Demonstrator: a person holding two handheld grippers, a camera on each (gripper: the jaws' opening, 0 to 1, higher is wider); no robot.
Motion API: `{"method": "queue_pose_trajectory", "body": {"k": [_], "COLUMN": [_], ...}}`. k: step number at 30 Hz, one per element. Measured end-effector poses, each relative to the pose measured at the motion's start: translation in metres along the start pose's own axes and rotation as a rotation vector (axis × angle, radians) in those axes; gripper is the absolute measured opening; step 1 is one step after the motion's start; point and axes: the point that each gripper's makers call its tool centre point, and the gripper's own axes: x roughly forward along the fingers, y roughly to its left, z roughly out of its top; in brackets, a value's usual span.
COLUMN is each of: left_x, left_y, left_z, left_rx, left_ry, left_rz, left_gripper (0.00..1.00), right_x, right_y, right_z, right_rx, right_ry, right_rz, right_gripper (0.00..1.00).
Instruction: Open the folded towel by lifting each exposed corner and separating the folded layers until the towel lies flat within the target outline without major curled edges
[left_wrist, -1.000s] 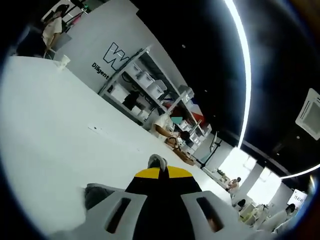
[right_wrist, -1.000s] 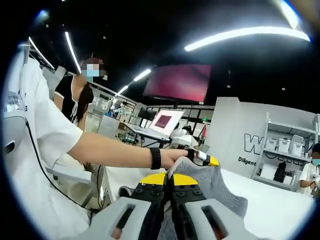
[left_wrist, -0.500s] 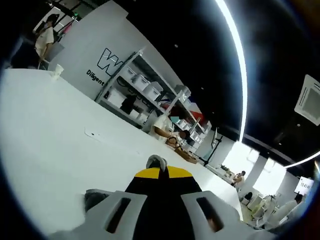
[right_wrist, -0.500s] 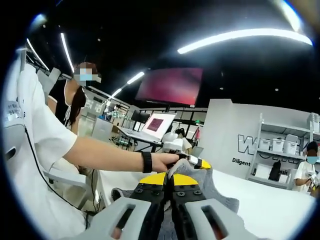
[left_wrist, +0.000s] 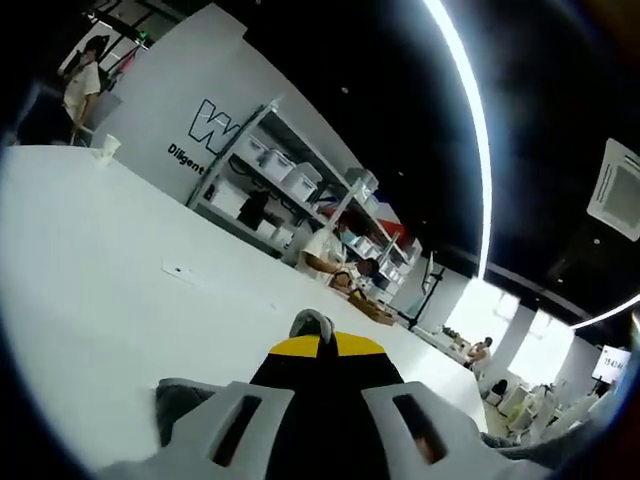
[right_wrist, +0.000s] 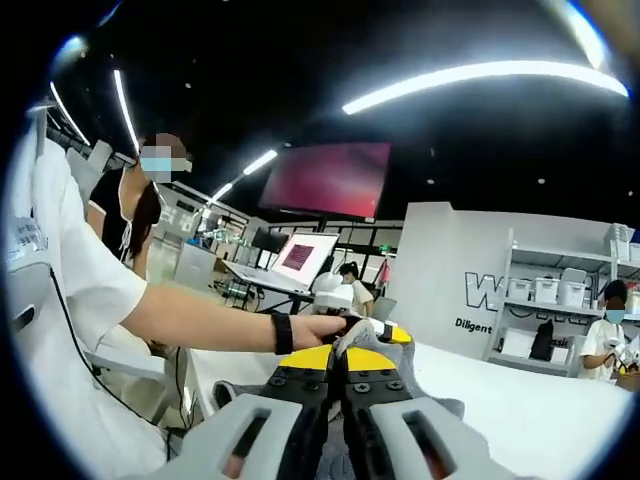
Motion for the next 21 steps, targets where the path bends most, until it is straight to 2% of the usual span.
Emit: {"method": "queue_pose_trajectory", "body": {"k": [4,7,9,11,12,13,14,15,17,18,19,21], "left_x": [0.001,0.001,0.004,0.005,0.005,0.005,0.021,0.027,0.026,0.030,0.032,0.034], "left_y": [-0.002,-0.005,-0.016,-0.021,-0.026,-0.033,0.001,0.014,0.010,0.008,0.013,0.015], "left_z": [0.001,-0.001,-0.004,-0.005,-0.006,-0.006,0.025,0.042,0.048,0.057,0.064,0.069], "left_rx": [0.000,-0.051,-0.158,-0.168,-0.150,-0.177,-0.224,-0.216,-0.225,-0.238,-0.243,-0.243], "left_ry": [0.000,0.003,0.001,-0.002,-0.002,-0.001,0.000,-0.009,-0.020,-0.024,-0.028,-0.032], "left_rz": [0.001,0.001,-0.041,-0.053,-0.063,-0.091,-0.111,-0.122,-0.141,-0.161,-0.167,-0.164], "left_gripper": [0.00,0.00,0.00,0.00,0.00,0.00,0.00,0.00,0.00,0.00,0.00,0.00], "right_x": [0.000,-0.001,-0.001,-0.005,-0.006,-0.007,-0.008,-0.007,-0.006,-0.006,-0.007,-0.009], "right_y": [0.000,0.000,0.002,-0.002,-0.004,-0.004,-0.005,-0.004,-0.003,-0.003,-0.003,-0.002], "right_z": [0.001,0.002,0.008,0.016,0.019,0.021,0.023,0.022,0.022,0.023,0.024,0.028], "right_rx": [0.006,0.004,0.017,0.034,0.070,0.110,0.097,0.094,0.093,0.094,0.092,0.089], "right_ry": [-0.005,-0.009,-0.034,-0.071,-0.091,-0.104,-0.110,-0.109,-0.107,-0.110,-0.112,-0.124], "right_rz": [0.000,0.000,0.013,-0.010,-0.012,-0.005,-0.013,-0.013,-0.011,-0.012,-0.016,-0.019], "right_gripper": [0.00,0.00,0.00,0.00,0.00,0.00,0.00,0.00,0.00,0.00,0.00,0.00]}}
